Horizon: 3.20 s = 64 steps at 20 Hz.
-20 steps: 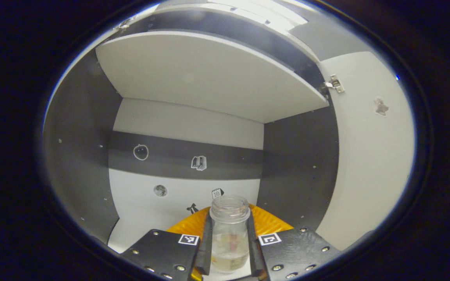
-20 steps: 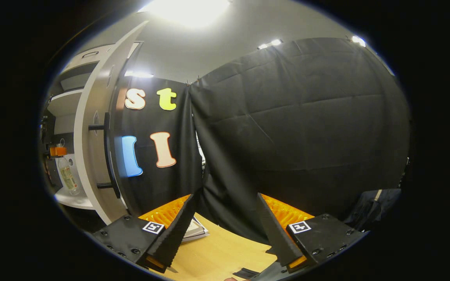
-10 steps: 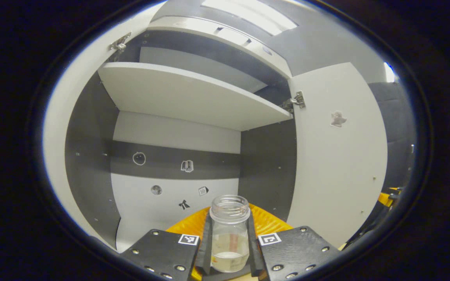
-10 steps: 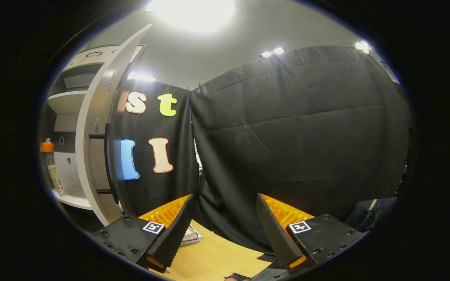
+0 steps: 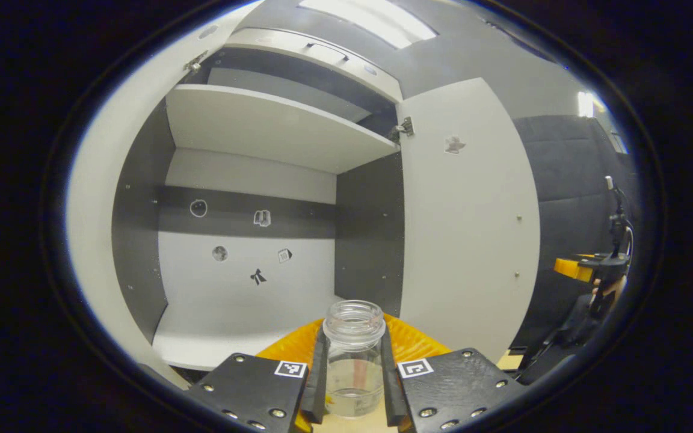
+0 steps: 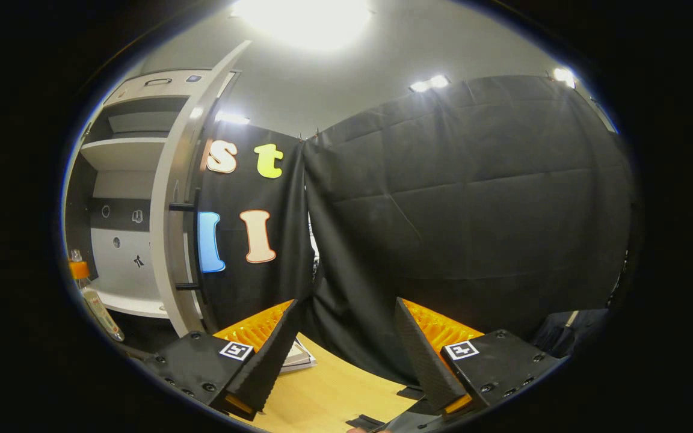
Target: Grasp the bottle in the cabinet with the left hand and place it on the coaster, then close the right door with the right hand and the left door with the left hand.
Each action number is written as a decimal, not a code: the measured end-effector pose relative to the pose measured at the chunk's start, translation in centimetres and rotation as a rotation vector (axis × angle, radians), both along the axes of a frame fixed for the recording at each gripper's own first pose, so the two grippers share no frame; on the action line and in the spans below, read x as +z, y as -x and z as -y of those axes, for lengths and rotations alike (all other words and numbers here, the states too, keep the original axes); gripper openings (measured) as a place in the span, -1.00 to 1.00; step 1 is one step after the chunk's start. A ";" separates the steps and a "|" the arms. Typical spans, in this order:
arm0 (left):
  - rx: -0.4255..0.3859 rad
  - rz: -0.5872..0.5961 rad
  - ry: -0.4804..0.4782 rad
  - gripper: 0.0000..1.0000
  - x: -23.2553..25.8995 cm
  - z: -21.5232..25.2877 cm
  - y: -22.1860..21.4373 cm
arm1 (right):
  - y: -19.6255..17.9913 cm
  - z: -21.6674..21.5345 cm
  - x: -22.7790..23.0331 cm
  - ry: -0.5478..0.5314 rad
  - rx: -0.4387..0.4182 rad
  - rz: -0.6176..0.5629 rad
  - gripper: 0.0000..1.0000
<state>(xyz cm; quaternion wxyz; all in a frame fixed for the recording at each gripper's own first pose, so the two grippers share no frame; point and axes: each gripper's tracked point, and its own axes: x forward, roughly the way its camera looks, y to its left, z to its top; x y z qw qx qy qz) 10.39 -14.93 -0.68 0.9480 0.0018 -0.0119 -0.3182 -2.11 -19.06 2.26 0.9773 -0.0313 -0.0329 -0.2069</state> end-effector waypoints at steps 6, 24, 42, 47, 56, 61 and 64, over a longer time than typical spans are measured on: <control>-0.059 -0.071 0.024 -0.20 -8.1 1.6 2.7 | 0.4 -1.4 -0.3 -0.011 0.035 -0.020 0.99; -0.083 -0.181 -0.143 -0.18 -27.6 6.7 9.5 | 2.8 -0.7 -3.6 -0.061 0.010 -0.134 0.99; 0.066 -0.291 -0.022 0.90 -23.5 2.5 11.2 | 1.5 -1.1 -4.8 -0.095 0.045 -0.211 0.94; 0.281 -0.184 0.106 0.90 -12.3 -3.0 11.6 | -4.1 -0.7 -2.5 -0.091 0.132 -0.142 0.99; 0.799 -0.085 -0.012 0.89 1.8 -12.7 12.3 | -10.9 -0.7 -1.2 -0.044 0.396 -0.153 0.99; 0.898 -0.122 -0.082 0.88 3.2 -13.3 12.9 | -12.8 -2.5 0.7 -0.053 0.547 -0.140 0.99; 0.919 -0.142 -0.075 1.00 4.3 -13.0 12.7 | -13.0 -4.1 3.1 -0.041 0.621 -0.091 0.99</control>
